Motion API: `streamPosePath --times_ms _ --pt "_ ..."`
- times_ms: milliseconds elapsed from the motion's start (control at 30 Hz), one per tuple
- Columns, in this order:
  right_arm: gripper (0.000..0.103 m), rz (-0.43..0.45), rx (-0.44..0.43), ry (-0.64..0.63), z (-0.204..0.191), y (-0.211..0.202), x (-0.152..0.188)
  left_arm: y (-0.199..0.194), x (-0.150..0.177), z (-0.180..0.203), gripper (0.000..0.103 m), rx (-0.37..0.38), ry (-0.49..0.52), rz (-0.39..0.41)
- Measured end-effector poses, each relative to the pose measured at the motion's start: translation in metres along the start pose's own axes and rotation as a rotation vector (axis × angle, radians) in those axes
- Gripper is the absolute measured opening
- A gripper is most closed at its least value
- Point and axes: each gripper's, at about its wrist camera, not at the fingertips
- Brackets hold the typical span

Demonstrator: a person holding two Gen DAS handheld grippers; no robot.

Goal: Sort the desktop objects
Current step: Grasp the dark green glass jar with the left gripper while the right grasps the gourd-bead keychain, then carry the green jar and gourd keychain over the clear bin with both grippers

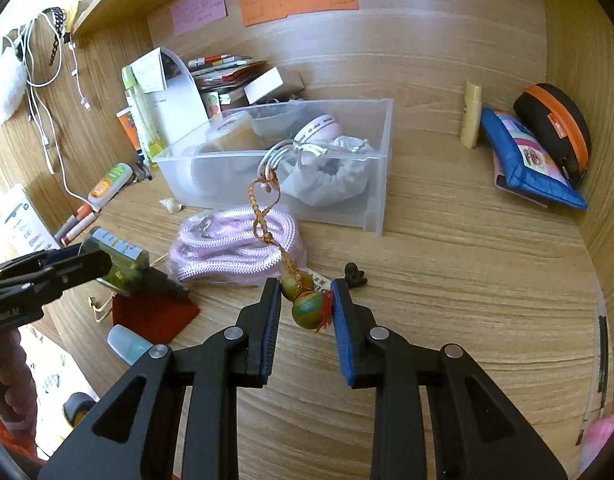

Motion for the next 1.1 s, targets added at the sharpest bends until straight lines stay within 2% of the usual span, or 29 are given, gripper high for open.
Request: streamPosePath --times_ms 100,333,433,567,767,933,1000,1100 --pt "0.023 0.0 -0.01 0.004 0.0 0.0 -0.001 0.0 -0.008 0.007 0.044 0.001 0.034 0.005" --pt "0.023 0.003 -0.063 0.008 -0.004 0.0 0.0 0.022 -0.015 0.045 0.045 0.009 0.155 -0.013" --pt "0.023 -0.008 -0.083 0.004 -0.006 0.003 0.002 0.041 -0.016 0.045 0.043 0.057 0.127 -0.071" --pt "0.023 -0.028 -0.112 0.008 -0.008 0.012 0.002 0.073 -0.013 0.038 0.043 0.042 0.091 -0.145" --pt "0.023 -0.034 -0.125 0.016 -0.003 0.019 -0.002 0.081 -0.025 0.034 0.043 0.05 0.058 -0.145" --pt "0.023 -0.027 -0.126 0.023 0.001 0.02 -0.004 0.096 -0.039 0.032 0.049 0.08 0.028 -0.183" --pt "0.023 -0.026 -0.124 0.018 0.002 0.021 -0.005 0.1 -0.043 0.033 0.059 0.089 0.02 -0.189" --pt "0.023 -0.019 -0.119 0.012 0.002 0.021 -0.007 0.109 -0.049 0.033 0.063 0.101 -0.005 -0.201"
Point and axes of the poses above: each gripper's, at about its wrist camera, not at the fingertips, and y roughly the way its jaws point, z to its right, x to its underside, and after that the axes turned 6 degrees about x, right-handed
